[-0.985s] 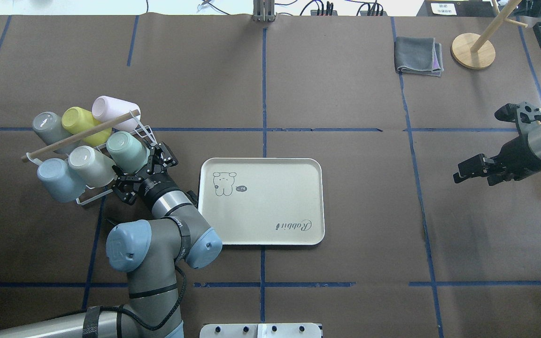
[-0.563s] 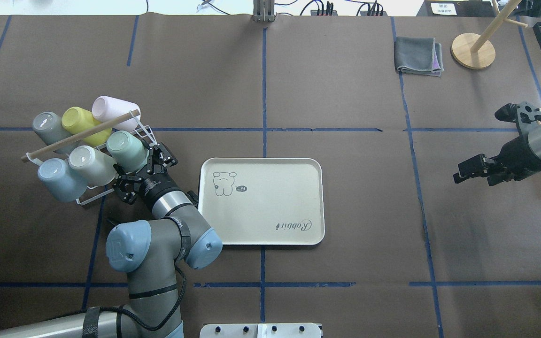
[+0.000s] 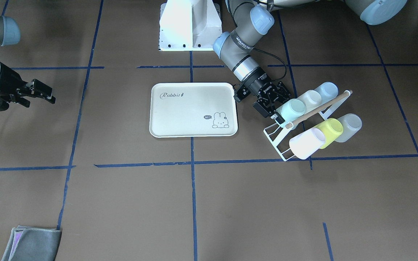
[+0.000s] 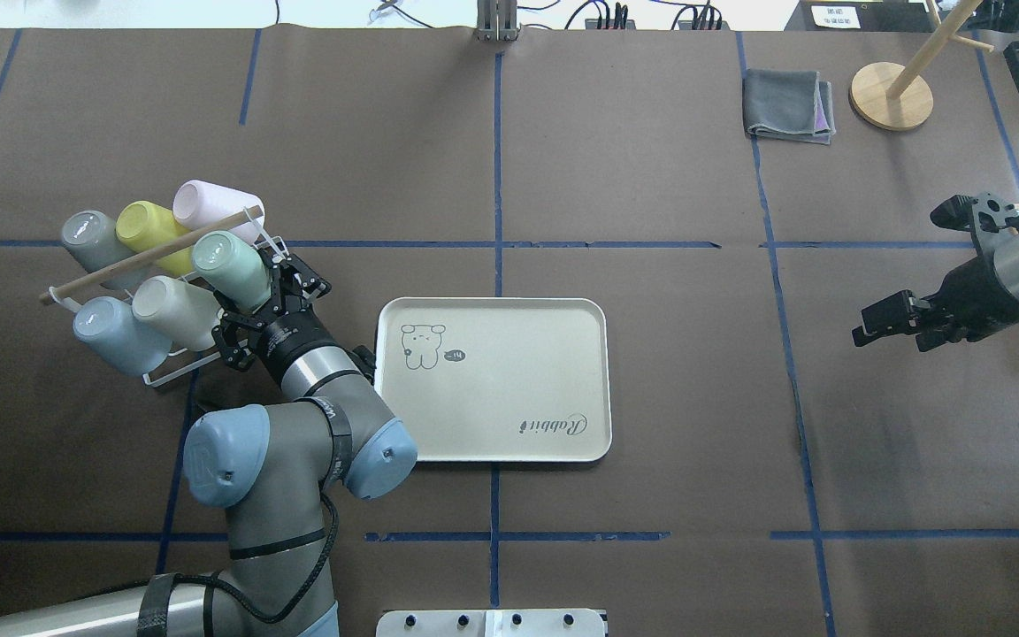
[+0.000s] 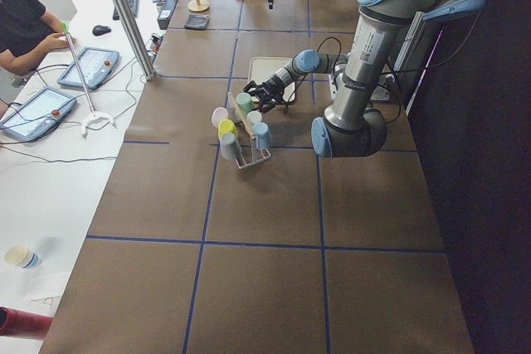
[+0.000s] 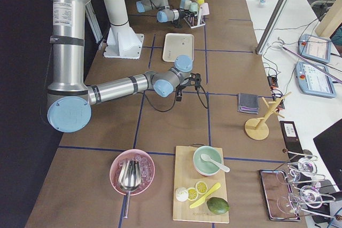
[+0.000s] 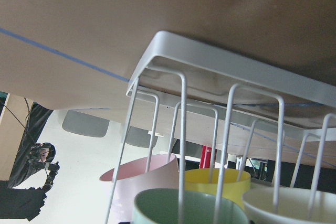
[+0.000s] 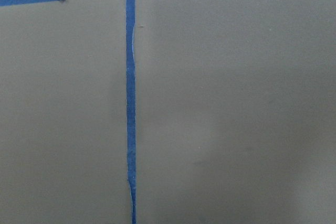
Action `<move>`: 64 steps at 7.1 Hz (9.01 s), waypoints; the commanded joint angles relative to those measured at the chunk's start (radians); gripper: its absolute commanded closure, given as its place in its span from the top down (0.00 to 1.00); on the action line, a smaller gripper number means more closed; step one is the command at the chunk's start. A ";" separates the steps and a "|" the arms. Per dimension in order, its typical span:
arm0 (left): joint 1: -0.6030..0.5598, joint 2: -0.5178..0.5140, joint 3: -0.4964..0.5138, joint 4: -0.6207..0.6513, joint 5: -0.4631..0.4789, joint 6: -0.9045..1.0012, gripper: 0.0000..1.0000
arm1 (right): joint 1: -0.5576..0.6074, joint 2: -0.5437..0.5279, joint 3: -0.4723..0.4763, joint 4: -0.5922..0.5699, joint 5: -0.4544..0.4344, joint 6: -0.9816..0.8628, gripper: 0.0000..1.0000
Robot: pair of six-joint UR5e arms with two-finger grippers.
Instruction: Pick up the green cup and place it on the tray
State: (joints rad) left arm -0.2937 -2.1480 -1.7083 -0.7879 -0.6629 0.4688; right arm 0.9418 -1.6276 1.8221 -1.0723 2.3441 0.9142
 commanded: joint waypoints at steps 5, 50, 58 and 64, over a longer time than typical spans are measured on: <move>-0.004 0.082 -0.394 0.001 0.009 0.007 0.72 | 0.002 0.005 -0.003 0.000 0.000 0.000 1.00; 0.110 -0.014 -0.107 -1.720 0.009 -1.063 1.00 | 0.083 0.002 0.059 -0.003 0.012 0.015 1.00; -0.492 0.259 -0.137 -1.429 -0.667 -1.154 1.00 | 0.255 -0.017 0.026 -0.020 0.000 -0.046 1.00; -1.078 0.573 -0.159 -1.113 -1.558 -0.799 1.00 | 0.403 -0.008 -0.076 -0.134 0.014 -0.364 1.00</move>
State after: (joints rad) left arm -1.2749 -1.6620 -1.8691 -1.9238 -2.1406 -0.5050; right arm 1.3126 -1.6400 1.7510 -1.1411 2.3562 0.6462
